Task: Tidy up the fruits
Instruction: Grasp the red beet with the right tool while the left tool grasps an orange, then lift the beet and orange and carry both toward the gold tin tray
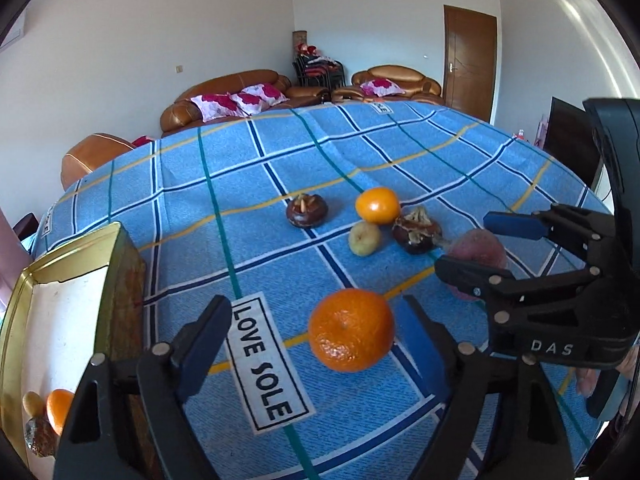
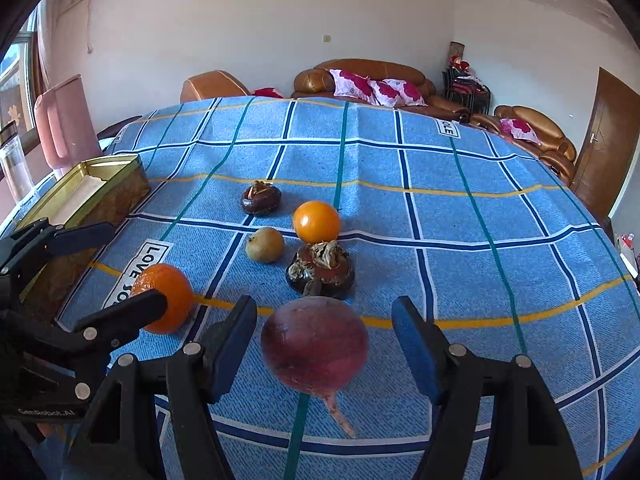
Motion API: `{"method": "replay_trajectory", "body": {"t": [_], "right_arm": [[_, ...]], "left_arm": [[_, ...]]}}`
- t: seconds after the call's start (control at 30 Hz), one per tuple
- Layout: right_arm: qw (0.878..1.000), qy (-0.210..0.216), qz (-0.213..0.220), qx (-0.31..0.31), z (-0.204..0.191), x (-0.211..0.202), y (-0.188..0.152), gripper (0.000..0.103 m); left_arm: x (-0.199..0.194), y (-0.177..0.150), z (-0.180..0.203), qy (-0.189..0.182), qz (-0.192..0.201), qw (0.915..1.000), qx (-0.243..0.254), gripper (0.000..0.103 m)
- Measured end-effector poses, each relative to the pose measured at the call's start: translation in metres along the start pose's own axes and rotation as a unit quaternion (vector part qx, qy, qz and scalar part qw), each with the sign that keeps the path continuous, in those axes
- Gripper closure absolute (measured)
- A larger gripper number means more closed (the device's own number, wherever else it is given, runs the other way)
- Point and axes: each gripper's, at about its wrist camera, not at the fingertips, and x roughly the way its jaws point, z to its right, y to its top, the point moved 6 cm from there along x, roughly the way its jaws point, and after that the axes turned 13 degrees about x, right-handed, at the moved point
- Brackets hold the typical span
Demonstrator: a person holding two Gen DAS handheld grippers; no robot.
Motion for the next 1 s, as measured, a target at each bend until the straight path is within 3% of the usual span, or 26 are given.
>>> {"method": "replay_trajectory", "body": {"t": [0.1, 0.17, 0.2, 0.4, 1.0], "right_arm": [[1.0, 0.002, -0.022, -0.001, -0.001, 0.008, -0.003, 0.044], [1.0, 0.004, -0.029, -0.005, -0.003, 0.01, -0.005, 0.047], [1.0, 0.004, -0.029, -0.007, -0.003, 0.01, -0.006, 0.047], [1.0, 0.014, -0.025, -0.006, -0.004, 0.007, -0.005, 0.047], [0.998, 0.042, 0.043, -0.015, -0.009, -0.021, 0.003, 0.047]], "left_arm": [[0.011, -0.002, 0.004, -0.023, -0.025, 0.9994, 0.004, 0.027], [0.017, -0.004, 0.006, -0.044, -0.034, 0.9985, 0.001, 0.041], [0.019, -0.004, 0.006, -0.05, -0.037, 0.9981, -0.001, 0.053], [0.016, -0.005, 0.002, -0.061, -0.026, 0.9976, -0.017, 0.054], [-0.013, 0.003, -0.006, -0.039, 0.045, 0.998, -0.019, 0.054]]}}
